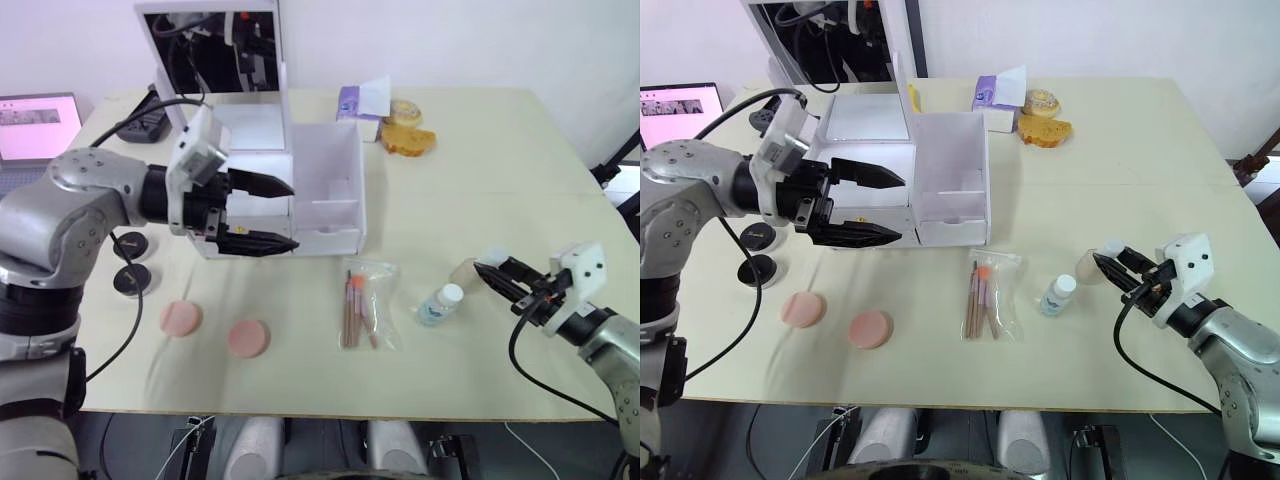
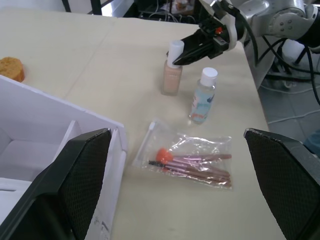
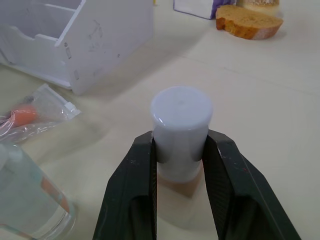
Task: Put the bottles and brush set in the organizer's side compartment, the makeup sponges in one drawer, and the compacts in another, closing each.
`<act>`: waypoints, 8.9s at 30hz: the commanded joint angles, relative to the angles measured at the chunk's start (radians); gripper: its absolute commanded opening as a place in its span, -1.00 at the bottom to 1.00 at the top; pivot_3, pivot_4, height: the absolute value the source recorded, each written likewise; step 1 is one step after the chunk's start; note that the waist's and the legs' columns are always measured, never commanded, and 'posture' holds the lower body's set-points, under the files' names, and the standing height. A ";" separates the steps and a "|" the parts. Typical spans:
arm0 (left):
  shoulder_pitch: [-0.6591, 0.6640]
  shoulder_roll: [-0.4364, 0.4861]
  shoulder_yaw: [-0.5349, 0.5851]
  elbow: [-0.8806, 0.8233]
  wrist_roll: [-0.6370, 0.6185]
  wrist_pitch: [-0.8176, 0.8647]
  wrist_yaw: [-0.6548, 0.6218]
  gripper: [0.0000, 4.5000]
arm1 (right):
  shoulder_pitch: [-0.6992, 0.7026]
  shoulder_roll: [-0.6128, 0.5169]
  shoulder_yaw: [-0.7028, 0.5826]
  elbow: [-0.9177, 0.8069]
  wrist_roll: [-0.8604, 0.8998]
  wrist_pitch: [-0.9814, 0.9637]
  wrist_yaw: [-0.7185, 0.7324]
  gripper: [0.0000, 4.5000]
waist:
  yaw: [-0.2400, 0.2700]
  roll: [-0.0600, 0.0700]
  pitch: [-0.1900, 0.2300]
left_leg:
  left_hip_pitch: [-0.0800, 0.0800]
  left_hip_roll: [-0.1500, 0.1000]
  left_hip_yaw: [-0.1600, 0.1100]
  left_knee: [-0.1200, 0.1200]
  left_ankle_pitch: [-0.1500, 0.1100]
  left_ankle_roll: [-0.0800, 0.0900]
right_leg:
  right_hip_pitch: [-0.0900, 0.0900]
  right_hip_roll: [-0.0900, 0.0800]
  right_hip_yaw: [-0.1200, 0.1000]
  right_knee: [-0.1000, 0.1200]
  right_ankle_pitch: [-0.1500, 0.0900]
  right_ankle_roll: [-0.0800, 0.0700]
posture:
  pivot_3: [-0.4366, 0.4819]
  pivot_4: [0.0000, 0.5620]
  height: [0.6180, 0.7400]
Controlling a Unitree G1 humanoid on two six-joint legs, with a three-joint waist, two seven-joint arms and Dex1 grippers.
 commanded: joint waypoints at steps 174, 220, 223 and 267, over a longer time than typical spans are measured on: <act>0.293 0.062 0.195 0.132 0.007 -0.257 -0.128 1.00 | -0.061 -0.231 0.053 -0.148 0.157 0.181 0.310 0.88 | 0.002 0.000 0.000 | -0.001 0.017 0.011 0.000 0.000 -0.001 | -0.008 0.017 0.008 -0.001 0.007 -0.009 | -0.05 -0.47 1.00; 0.451 0.073 0.388 0.093 -0.032 -0.253 -0.025 1.00 | -0.869 -0.211 0.326 -0.039 0.337 0.409 0.121 -0.72 | -0.007 0.001 0.001 | -0.003 0.018 0.011 -0.001 0.000 -0.001 | -0.012 0.017 0.008 -0.001 0.008 -0.010 | -0.05 -0.47 1.00; 0.531 0.075 0.450 0.051 -0.040 -0.250 0.007 1.00 | -1.022 -0.183 0.465 0.036 0.269 0.457 0.133 -0.72 | -0.004 0.001 0.001 | -0.003 0.018 0.011 -0.002 0.000 -0.001 | -0.013 0.017 0.008 -0.001 0.008 -0.010 | -0.05 -0.47 1.00; 0.792 0.045 0.612 -0.164 -0.142 -0.246 0.182 1.00 | -1.177 0.237 0.775 0.615 -0.294 0.196 0.269 -0.50 | -0.029 0.001 0.001 | -0.004 0.017 0.010 -0.003 0.002 -0.003 | -0.016 0.017 0.008 0.001 0.008 -0.011 | -0.05 -0.47 1.00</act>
